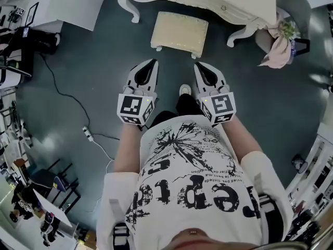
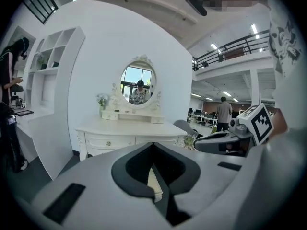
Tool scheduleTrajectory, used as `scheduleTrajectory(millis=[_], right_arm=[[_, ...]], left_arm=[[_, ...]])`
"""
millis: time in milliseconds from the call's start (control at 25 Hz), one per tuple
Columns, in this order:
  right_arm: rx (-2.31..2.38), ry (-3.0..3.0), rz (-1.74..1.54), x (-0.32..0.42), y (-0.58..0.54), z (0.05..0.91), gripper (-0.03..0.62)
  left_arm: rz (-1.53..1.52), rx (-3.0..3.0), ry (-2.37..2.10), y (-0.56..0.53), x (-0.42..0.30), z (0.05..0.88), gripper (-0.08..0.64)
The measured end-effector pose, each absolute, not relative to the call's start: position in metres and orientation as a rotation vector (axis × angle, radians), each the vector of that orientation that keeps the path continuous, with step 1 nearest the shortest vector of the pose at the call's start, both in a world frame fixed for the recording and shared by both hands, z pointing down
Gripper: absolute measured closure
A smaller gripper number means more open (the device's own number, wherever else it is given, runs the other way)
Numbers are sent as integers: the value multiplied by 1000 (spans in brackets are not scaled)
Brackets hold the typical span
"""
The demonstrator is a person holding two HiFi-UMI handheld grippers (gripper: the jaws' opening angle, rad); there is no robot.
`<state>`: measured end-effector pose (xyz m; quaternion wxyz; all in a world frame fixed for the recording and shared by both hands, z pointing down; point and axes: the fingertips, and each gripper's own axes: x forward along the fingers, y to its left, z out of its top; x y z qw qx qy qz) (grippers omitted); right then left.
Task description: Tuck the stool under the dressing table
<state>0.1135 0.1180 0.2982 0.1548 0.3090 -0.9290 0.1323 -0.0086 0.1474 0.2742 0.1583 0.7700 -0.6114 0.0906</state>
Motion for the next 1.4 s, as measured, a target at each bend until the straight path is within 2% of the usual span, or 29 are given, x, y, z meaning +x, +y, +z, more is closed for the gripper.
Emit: scheduleTrajectory(millis=[320,640,1040,1400], right_arm=[[971,-2587,448,87,39,327,575],[1160,-2464,399,60,-15,382,575],[1364,-2297,566,47,-29,525,575],[1313,-2195,669,45,-16,678,575]], left_arm=[[293,2217,-1626,60,-30,309,540],[409,2253,-1369,-1,-54,385,540],[503,2219,-1245,-30,-85,520,540],[536,2150,-1187,-10,-89,665,540]])
